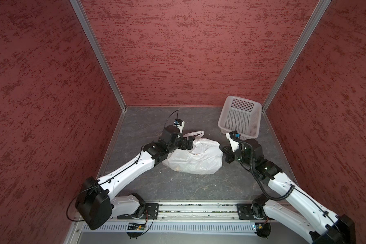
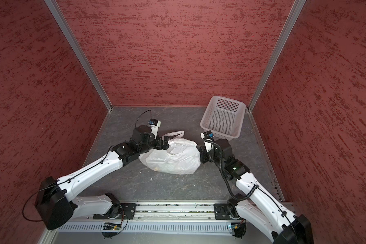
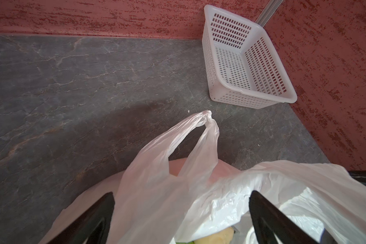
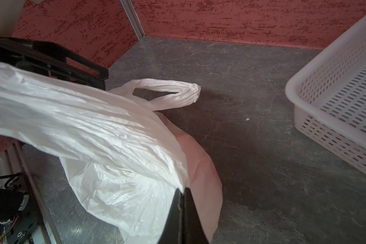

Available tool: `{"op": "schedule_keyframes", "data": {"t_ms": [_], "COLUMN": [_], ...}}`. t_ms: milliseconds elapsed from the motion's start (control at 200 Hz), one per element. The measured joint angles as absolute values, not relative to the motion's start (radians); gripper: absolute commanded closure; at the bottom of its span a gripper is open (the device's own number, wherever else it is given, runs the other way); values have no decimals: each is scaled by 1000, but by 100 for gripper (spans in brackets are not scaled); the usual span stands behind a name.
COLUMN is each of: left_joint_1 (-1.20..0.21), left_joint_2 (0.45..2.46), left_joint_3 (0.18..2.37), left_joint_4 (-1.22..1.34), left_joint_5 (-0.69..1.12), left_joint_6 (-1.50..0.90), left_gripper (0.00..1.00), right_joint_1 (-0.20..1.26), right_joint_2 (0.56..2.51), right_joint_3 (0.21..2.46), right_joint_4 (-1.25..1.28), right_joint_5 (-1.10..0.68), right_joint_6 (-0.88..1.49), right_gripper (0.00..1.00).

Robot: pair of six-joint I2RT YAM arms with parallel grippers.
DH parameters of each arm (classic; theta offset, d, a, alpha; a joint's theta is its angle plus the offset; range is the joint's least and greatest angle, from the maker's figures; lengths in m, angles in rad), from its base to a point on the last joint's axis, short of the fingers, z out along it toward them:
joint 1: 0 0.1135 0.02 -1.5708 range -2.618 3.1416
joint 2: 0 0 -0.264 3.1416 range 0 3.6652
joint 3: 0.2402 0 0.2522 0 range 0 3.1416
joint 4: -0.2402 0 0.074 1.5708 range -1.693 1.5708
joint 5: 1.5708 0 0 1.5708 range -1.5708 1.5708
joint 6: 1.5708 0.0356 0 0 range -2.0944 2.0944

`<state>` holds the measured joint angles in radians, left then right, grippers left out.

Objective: Untie the knot of the plastic bag and take out the fruit
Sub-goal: Untie the plastic bag at the center of the table.

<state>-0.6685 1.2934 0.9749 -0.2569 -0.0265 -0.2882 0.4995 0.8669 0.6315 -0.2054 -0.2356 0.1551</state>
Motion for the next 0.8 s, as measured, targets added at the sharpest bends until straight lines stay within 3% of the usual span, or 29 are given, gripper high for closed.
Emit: {"op": "schedule_keyframes", "data": {"t_ms": [516,611,801], "left_joint_1": [-690,-684,-651], "left_joint_2": [1570,1584,1551], "left_joint_3": [1151,1150,1111], "left_joint_4": [-362,-377,-366], "left_joint_5": [-93,-142,-186], "left_joint_6": [-138,-133,-128], "left_gripper": [1,11,56], "right_joint_1": [500,500,501], "right_joint_2": [812,798,793], "right_joint_3": [631,631,624], "right_joint_4": [-238,-246,-258], "right_joint_5": [-178,-162,-152], "right_joint_6": [195,202,215], "right_gripper": [100,100,100]}}
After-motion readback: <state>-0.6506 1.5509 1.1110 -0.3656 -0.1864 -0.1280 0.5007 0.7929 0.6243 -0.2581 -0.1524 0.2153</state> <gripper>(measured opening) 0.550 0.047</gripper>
